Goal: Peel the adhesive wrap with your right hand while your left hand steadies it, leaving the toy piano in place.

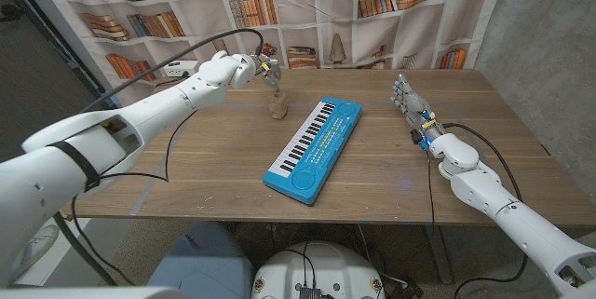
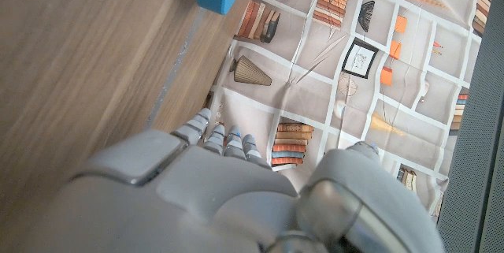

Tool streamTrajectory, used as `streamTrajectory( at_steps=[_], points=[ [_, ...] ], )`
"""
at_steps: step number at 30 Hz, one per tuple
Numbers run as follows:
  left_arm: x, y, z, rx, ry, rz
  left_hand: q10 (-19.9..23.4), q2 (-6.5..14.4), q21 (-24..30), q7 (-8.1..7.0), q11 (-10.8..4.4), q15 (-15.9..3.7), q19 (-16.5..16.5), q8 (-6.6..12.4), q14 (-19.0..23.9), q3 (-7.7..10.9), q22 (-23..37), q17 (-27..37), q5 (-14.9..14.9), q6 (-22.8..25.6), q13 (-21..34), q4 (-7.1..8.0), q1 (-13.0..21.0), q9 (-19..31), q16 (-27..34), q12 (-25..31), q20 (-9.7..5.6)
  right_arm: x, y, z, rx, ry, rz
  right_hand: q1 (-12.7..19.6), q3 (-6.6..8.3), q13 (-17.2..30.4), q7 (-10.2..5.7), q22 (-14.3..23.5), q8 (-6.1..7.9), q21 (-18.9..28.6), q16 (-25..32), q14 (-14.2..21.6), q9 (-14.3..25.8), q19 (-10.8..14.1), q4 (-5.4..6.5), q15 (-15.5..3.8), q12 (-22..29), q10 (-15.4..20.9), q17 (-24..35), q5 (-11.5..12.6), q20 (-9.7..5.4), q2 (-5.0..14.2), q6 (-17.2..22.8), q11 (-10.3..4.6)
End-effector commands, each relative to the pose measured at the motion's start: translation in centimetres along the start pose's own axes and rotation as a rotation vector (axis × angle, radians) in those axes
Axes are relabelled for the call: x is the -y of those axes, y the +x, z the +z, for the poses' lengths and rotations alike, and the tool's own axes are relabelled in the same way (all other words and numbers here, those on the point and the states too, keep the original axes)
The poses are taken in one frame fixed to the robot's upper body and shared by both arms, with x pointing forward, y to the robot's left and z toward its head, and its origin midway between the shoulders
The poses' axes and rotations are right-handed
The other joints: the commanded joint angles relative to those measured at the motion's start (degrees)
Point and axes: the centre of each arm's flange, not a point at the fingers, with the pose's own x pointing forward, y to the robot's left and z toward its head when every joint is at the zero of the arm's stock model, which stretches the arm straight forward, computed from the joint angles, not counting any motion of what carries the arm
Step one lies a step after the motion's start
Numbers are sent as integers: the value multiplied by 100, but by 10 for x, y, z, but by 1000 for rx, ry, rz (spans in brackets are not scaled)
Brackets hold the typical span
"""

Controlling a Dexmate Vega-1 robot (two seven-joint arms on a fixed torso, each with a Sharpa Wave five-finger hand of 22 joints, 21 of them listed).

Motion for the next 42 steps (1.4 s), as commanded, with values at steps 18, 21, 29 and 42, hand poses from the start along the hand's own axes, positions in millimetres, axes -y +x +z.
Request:
streamTrajectory(
  at_steps=[18, 21, 29, 42],
  points=[
    [6, 12, 11, 12, 3, -20, 89, 29, -45, -42, -43, -94, -17, -22, 55, 5, -1, 16, -19, 80, 22, -30, 118, 15, -7, -33, -13, 2, 2, -4, -8, 5, -10, 49, 1, 24, -26, 18, 15, 13, 35, -124, 29, 31, -45, -53, 25, -2, 9, -23, -7, 65, 21, 2],
    [7, 13, 12, 15, 5, -23, 108, 13, -45, -46, -44, -112, -6, -13, 78, -12, -1, 19, -23, 115, 24, -37, 131, 15, 4, -32, -16, 2, 2, -5, -8, 7, -12, 53, 4, 24, -27, 18, 17, 13, 37, -118, 29, 31, -48, -52, 31, 12, 9, -24, -7, 70, 29, -3],
    [7, 15, 15, 24, 7, -31, 196, 9, -43, -62, -71, -141, 31, 11, 167, -21, 0, 20, -23, 200, 29, -35, 155, 14, 33, -17, -23, 2, 3, -8, -14, 9, -11, 61, 8, 24, -35, 18, 18, 13, 37, -115, 29, 32, -54, -58, 31, 17, 8, -26, -6, 78, 35, 3],
    [12, 17, 15, 22, -6, -64, 456, 20, 19, -96, -103, -170, 277, 115, 436, -19, 3, 21, -18, 537, 46, -1, 140, 14, 84, 27, -77, 3, 4, -11, -22, 15, -12, 65, 8, 24, -34, 18, 16, 12, 33, -120, 29, 33, -62, -54, 28, 14, 8, -31, -12, 82, 37, 0]
  ],
)
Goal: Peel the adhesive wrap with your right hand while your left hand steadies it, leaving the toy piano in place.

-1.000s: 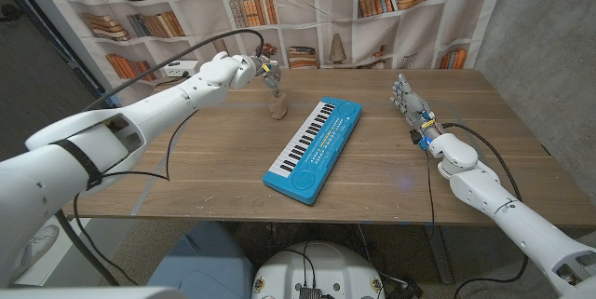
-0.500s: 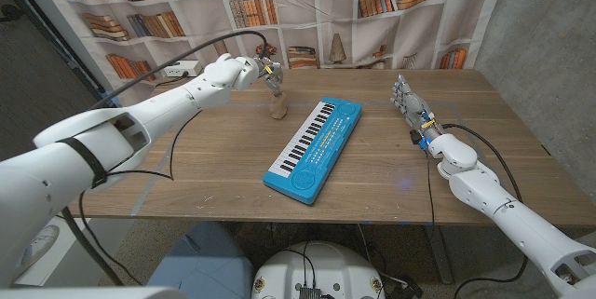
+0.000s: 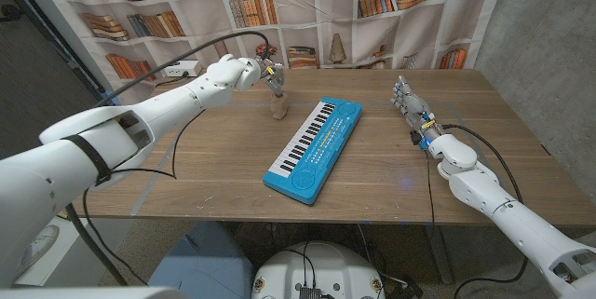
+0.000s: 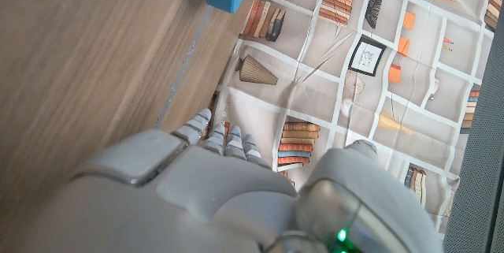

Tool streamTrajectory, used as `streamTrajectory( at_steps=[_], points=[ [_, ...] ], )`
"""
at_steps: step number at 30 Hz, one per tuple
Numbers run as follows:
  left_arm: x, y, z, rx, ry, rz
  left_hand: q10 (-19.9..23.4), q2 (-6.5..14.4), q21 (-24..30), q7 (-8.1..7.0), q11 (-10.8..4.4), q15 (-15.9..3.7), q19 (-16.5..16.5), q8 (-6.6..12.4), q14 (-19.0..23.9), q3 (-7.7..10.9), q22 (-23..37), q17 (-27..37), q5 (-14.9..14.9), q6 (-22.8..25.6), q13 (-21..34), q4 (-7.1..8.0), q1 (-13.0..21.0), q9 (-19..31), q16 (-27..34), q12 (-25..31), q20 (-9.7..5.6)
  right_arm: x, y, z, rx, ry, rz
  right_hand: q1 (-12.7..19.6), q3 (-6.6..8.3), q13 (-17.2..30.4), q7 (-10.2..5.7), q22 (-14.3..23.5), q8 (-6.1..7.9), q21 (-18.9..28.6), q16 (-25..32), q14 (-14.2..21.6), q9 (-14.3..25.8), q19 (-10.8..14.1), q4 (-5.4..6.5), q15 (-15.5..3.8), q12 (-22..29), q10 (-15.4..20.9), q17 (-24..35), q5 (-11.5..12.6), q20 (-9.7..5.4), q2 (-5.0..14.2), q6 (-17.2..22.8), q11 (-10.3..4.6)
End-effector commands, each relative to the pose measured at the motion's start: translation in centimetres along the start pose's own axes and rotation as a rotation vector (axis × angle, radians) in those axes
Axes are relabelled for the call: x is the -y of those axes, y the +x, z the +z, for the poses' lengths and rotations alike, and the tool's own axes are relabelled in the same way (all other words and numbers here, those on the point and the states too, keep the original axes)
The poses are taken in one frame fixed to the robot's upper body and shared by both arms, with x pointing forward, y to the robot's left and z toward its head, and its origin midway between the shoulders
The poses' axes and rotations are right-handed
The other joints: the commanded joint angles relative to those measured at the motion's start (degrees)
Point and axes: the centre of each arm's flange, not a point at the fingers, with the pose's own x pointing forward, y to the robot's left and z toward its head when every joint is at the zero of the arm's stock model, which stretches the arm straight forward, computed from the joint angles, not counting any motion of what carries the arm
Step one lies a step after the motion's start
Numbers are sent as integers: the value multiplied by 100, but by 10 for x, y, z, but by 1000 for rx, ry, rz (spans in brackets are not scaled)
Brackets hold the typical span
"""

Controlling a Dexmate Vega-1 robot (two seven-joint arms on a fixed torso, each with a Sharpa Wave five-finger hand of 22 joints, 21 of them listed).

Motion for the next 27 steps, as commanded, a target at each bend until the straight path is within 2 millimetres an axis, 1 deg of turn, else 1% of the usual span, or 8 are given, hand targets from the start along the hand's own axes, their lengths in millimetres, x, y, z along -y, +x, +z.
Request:
streamTrajectory(
  at_steps=[1, 3, 4, 5, 7, 15, 17, 27],
  points=[
    [4, 2, 1, -1, -8, -23, 254, 27, 67, -40, -33, -142, 321, 105, 346, 0, 2, 22, -19, 266, 24, 14, 44, 15, 66, 75, -51, 0, 1, -3, -7, 5, 1, 20, -16, 24, -4, 18, 16, 12, 33, -139, 29, 33, -38, -33, 29, 17, 9, -32, -11, 37, 6, -8],
    [3, 2, 1, -3, -10, -23, 369, 36, 118, -26, -54, -144, 485, 149, 506, 11, 2, 22, -17, 400, 32, 24, 38, 16, 94, 94, -39, 0, 1, -3, -7, 4, 1, 20, -17, 24, -3, 18, 16, 12, 33, -140, 29, 33, -39, -31, 29, 17, 9, -32, -7, 38, 7, -5],
    [3, 1, 1, -3, -12, -22, 455, 32, 152, -24, -143, -151, 591, 170, 575, 21, 4, 19, -16, 467, 37, 22, 40, 15, 96, 111, -48, 1, 2, -3, -8, 8, 0, 20, -16, 24, -4, 18, 16, 13, 34, -137, 29, 35, -39, -33, 27, 13, 9, -32, -10, 38, 8, -8],
    [4, 1, 0, -4, -14, -23, 469, 26, 169, -14, -154, -158, 643, 180, 599, 25, 4, 16, -16, 496, 39, 17, 45, 15, 94, 110, -67, 1, 2, -3, -7, 6, 1, 20, -16, 24, -4, 18, 16, 13, 33, -139, 29, 35, -39, -34, 27, 13, 9, -33, -12, 39, 8, -10],
    [4, 1, 0, -5, -9, -26, 504, 21, 178, -18, -167, -160, 681, 188, 645, 30, 3, 15, -17, 526, 43, 20, 40, 15, 94, 112, -117, 1, 2, -3, -8, 6, 2, 20, -16, 24, -3, 18, 16, 13, 34, -137, 29, 35, -40, -30, 27, 14, 9, -33, -10, 40, 9, -10],
    [9, 3, 4, -11, 4, -42, 582, -10, 221, -45, -184, -164, 821, 206, 724, 31, 4, 12, -20, 596, 52, 23, 23, 13, 82, 116, -128, 1, 3, -4, -13, 6, 4, 16, -20, 24, -1, 18, 15, 12, 30, -146, 29, 34, -43, -36, 25, 12, 10, -37, -10, 38, 10, -5],
    [9, 3, 4, -12, 4, -45, 650, -3, 276, -44, -185, -182, 978, 235, 790, 45, 8, 15, -17, 685, 59, 26, 20, 12, 79, 121, -134, 1, 3, -4, -12, 5, 5, 15, -20, 24, 0, 18, 15, 12, 29, -147, 29, 35, -43, -34, 25, 14, 10, -38, -13, 38, 10, -2],
    [11, 5, 6, -17, 5, -52, 1068, -8, 361, -106, -236, -193, 1258, 421, 1176, 80, 16, 33, -7, 1216, 87, 36, -11, -2, 118, 193, -161, 1, 5, -5, -16, 8, 4, 15, -17, 24, -2, 18, 13, 12, 28, -152, 29, 36, -45, -34, 26, 16, 10, -39, -13, 51, 9, -14]
  ],
)
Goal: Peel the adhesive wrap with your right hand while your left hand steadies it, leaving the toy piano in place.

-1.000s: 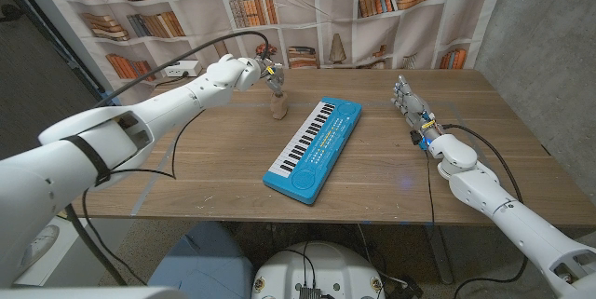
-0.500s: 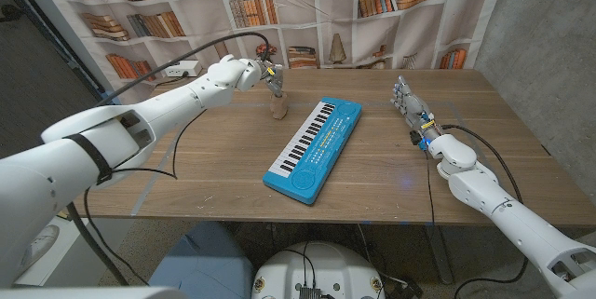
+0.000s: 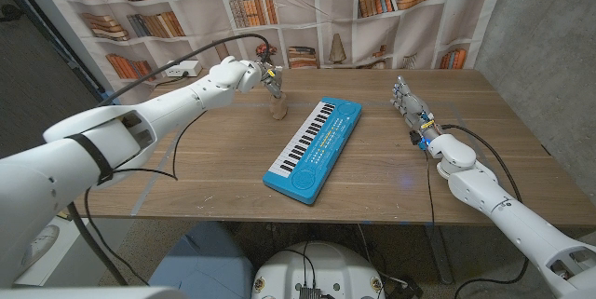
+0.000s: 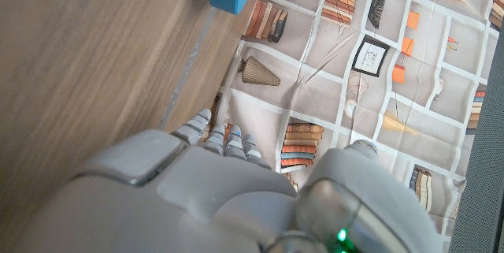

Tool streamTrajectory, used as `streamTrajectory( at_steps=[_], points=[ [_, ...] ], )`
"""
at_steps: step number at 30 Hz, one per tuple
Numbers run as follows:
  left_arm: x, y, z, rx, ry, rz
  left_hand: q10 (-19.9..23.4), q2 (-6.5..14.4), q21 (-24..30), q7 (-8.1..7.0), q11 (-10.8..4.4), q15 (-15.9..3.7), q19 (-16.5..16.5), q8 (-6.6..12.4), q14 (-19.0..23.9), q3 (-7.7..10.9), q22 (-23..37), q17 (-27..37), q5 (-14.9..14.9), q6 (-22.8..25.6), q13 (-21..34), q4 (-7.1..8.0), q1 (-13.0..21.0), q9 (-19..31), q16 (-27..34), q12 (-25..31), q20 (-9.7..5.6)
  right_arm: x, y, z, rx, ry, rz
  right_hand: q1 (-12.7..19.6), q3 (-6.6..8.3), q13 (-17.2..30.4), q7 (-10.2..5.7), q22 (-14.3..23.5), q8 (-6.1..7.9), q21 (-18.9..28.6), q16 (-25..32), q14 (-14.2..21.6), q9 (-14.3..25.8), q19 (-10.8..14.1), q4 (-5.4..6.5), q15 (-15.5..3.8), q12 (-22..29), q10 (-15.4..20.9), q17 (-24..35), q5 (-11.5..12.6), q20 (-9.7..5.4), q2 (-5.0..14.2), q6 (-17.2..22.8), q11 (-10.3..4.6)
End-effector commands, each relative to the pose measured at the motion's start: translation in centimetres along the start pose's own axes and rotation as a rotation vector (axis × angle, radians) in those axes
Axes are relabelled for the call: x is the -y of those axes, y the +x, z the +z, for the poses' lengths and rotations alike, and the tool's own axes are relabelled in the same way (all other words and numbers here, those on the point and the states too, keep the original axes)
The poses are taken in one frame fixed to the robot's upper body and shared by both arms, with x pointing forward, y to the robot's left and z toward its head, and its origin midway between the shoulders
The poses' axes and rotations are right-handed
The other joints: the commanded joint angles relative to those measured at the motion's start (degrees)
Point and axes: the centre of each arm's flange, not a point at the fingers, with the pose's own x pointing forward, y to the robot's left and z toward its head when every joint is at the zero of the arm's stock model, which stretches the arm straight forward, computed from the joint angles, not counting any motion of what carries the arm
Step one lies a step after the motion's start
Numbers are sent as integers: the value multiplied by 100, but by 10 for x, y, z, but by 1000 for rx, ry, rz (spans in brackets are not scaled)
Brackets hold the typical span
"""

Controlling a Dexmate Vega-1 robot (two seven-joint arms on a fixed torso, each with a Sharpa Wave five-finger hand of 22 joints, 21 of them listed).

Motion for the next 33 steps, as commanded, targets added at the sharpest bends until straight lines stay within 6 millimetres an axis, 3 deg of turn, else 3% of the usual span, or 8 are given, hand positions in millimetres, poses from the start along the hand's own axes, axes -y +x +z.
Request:
streamTrajectory(
  at_steps=[1, 6, 21, 33],
  points=[
    [3, 2, 3, -7, 5, -15, 143, 2, 79, -28, 2, -115, 153, 68, 272, 65, 16, 36, -3, 150, 34, 9, -2, 11, 40, 49, -38, 0, 2, -1, -5, 0, 2, 14, -1, 24, -6, 18, 12, 11, 28, -152, 29, 35, -29, -39, 24, 14, 10, 4, -11, 51, 8, -11],
    [5, 3, 5, -7, 12, -22, 272, -32, 152, -17, -12, -115, 354, 118, 434, 85, 19, 34, 4, 304, 44, -13, 17, -1, 49, 60, -39, 1, 2, -1, -6, 1, 3, 13, -2, 24, -8, 18, 12, 12, 28, -152, 29, 37, -31, -37, 23, 10, 10, 3, -10, 51, 9, -17],
    [8, 5, 9, -15, 47, -38, 285, -241, 154, -48, -10, -112, 382, 91, 456, 23, 22, 14, -8, 280, 57, -34, -43, -14, -23, 9, -8, 2, 2, -3, -10, 4, 3, 9, -2, 24, -10, 18, 15, 13, 33, -138, 30, 41, -35, -45, 26, 20, 11, -1, -10, 60, 20, -15],
    [9, 5, 10, -26, 50, -57, 358, -239, 171, -34, -23, -130, 452, 109, 563, 40, 24, 32, 10, 369, 66, -13, -38, -24, -19, -11, 25, 3, 1, -4, -14, 8, -1, 2, -6, 24, -5, 18, 11, 10, 29, -148, 30, 35, -37, -43, 22, 12, 12, -5, -11, 61, 14, -14]
  ],
)
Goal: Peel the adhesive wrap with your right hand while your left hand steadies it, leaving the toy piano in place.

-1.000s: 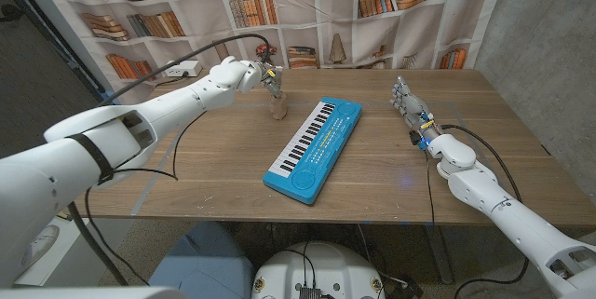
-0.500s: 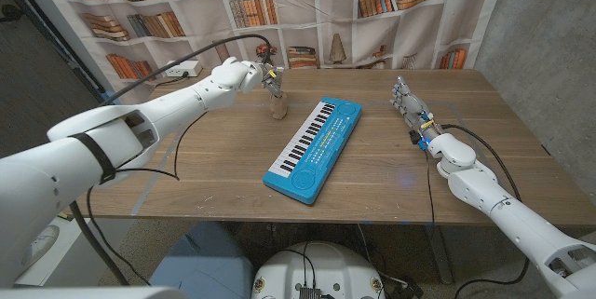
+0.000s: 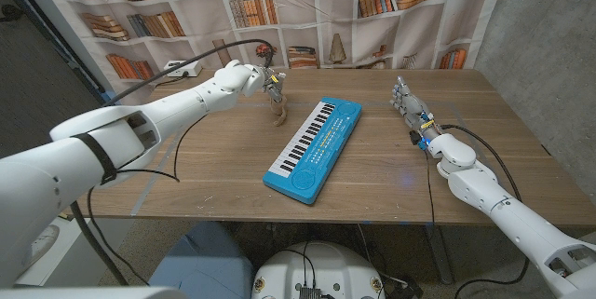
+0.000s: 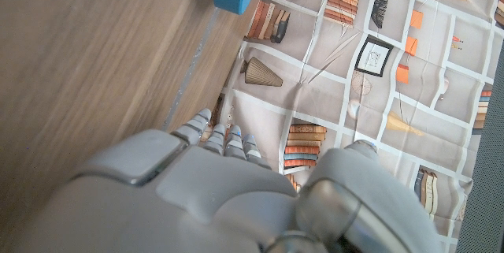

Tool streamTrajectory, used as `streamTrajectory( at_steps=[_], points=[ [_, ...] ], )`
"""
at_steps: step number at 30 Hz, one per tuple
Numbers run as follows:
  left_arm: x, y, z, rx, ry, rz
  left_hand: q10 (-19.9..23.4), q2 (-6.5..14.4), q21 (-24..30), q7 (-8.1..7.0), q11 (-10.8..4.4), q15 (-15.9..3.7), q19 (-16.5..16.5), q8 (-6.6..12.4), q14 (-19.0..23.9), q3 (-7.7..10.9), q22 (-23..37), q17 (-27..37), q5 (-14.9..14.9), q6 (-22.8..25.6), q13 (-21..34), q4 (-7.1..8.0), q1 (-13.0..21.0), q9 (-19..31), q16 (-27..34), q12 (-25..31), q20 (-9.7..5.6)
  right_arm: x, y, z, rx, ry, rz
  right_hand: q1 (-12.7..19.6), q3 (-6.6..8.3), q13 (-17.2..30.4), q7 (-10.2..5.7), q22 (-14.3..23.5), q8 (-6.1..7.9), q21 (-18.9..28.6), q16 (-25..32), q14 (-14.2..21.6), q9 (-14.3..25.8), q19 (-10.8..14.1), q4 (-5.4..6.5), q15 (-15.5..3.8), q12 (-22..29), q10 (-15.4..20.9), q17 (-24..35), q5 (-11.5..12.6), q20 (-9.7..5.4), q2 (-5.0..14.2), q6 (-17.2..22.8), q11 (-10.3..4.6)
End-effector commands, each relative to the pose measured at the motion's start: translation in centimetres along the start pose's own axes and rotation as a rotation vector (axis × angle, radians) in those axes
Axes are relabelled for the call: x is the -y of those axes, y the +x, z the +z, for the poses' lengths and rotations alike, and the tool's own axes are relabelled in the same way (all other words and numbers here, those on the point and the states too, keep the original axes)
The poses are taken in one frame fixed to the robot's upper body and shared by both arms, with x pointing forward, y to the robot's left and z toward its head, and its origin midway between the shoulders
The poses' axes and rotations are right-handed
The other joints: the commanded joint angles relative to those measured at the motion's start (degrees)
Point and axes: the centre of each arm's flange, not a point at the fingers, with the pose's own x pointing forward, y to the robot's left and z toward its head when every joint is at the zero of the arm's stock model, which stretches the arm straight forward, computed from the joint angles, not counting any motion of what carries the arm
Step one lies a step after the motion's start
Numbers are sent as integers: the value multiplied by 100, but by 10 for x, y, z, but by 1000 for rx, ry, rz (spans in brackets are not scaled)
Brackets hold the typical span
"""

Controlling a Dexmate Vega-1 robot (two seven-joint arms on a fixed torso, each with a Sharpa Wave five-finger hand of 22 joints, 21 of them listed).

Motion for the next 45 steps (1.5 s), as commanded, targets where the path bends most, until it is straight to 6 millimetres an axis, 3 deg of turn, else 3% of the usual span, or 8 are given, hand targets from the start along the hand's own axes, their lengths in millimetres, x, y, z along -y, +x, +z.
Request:
streamTrajectory(
  at_steps=[1, 11, 25, 36, 45],
  points=[
    [1, 1, 1, -15, 9, -20, 123, -37, 39, 11, 12, -77, 106, 30, 155, 18, 11, 24, 11, 148, 15, 12, 32, 2, 26, -1, 8, 2, -1, -2, -5, 2, -5, 2, -6, 24, -7, 18, 10, 10, 28, -151, 30, 34, -38, -48, 23, 15, 12, -5, -12, 62, 13, -12],
    [4, 1, 0, -23, 9, -41, 419, -33, 122, 68, 16, -82, 344, 117, 439, 30, 14, 44, 19, 417, 38, 31, 22, -10, 82, 54, -33, 1, 1, -2, -9, 4, 0, 1, -5, 24, -13, 19, 10, 11, 30, -145, 30, 35, -41, -47, 22, 14, 11, -6, -13, 69, 15, -17],
    [11, 4, 4, -24, 14, -62, 442, -107, 115, 52, 18, -74, 335, 87, 477, 12, 16, 29, 13, 371, 48, 29, -11, -14, 48, 28, -24, 1, 2, -5, -17, 6, 0, 1, -6, 24, -14, 19, 11, 11, 29, -145, 30, 35, -46, -52, 22, 15, 11, -7, -13, 74, 21, -18],
    [12, 5, 5, -29, 24, -44, 48, -241, 3, -39, 51, -64, 105, -69, 87, -26, 22, 4, 12, 85, 54, 50, -111, -8, -173, -241, 120, 2, 3, -6, -20, 6, 2, 2, -5, 24, -13, 19, 11, 11, 29, -144, 30, 35, -50, -53, 22, 16, 10, -9, -12, 78, 22, -17],
    [16, 7, 12, -20, 42, -61, 49, -244, 3, -27, 26, -53, 127, -105, 49, -50, 22, 14, 7, 29, 36, 97, -198, -8, -166, -277, 131, 1, 3, -8, -20, 10, 3, 1, -5, 24, -16, 19, 12, 10, 29, -141, 30, 35, -53, -54, 22, 19, 10, -10, -11, 82, 28, -23]
  ],
)
